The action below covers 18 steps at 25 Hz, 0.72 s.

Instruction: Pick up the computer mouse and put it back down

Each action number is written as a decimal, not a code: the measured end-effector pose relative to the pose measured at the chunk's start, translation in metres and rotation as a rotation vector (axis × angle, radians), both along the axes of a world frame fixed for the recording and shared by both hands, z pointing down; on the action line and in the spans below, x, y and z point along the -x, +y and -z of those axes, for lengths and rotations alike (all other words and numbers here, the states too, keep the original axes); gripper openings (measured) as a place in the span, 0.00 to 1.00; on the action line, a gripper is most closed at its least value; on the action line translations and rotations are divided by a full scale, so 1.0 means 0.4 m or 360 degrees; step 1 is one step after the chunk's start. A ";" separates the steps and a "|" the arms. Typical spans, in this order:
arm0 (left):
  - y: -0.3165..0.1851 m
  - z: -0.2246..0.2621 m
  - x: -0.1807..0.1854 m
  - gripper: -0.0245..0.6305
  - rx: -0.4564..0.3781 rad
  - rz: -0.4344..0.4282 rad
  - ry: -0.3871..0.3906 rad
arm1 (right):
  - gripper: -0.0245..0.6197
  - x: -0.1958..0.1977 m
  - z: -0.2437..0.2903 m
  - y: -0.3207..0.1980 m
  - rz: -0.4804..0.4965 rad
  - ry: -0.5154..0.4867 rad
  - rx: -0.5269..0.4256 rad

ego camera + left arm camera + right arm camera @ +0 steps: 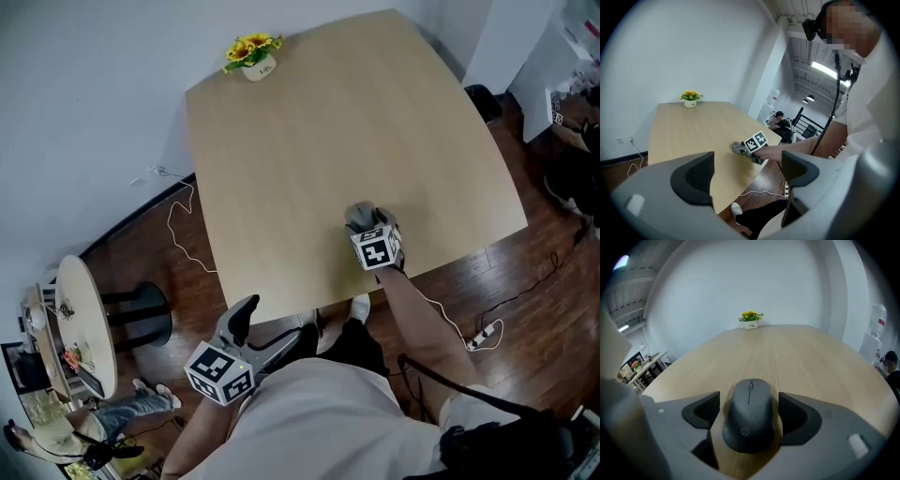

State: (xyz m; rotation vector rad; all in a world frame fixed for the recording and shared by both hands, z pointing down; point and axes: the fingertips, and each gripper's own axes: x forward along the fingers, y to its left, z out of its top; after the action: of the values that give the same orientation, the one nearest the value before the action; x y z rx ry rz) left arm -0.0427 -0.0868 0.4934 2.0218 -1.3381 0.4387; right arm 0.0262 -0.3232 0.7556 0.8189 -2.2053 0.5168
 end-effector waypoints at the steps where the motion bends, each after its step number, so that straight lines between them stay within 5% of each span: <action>1: -0.004 0.001 0.006 0.69 -0.0001 0.0000 0.0004 | 0.64 0.001 -0.009 -0.002 -0.0005 0.0030 -0.0021; 6: -0.027 0.005 0.036 0.69 -0.0054 -0.0019 0.0012 | 0.50 0.005 -0.019 -0.004 0.0027 0.0066 -0.0085; 11: -0.024 0.035 0.069 0.69 -0.0157 -0.0026 0.0036 | 0.50 -0.015 0.007 0.004 0.0026 0.0085 -0.0075; 18: 0.010 0.072 0.135 0.69 -0.0266 -0.0073 0.0089 | 0.50 -0.025 0.208 0.136 0.0013 -0.0047 -0.0024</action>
State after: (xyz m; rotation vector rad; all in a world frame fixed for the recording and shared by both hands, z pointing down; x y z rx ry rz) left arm -0.0969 -0.0829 0.4644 2.1886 -1.3347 0.2969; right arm 0.0363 -0.2690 0.6726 0.8150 -2.2409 0.5121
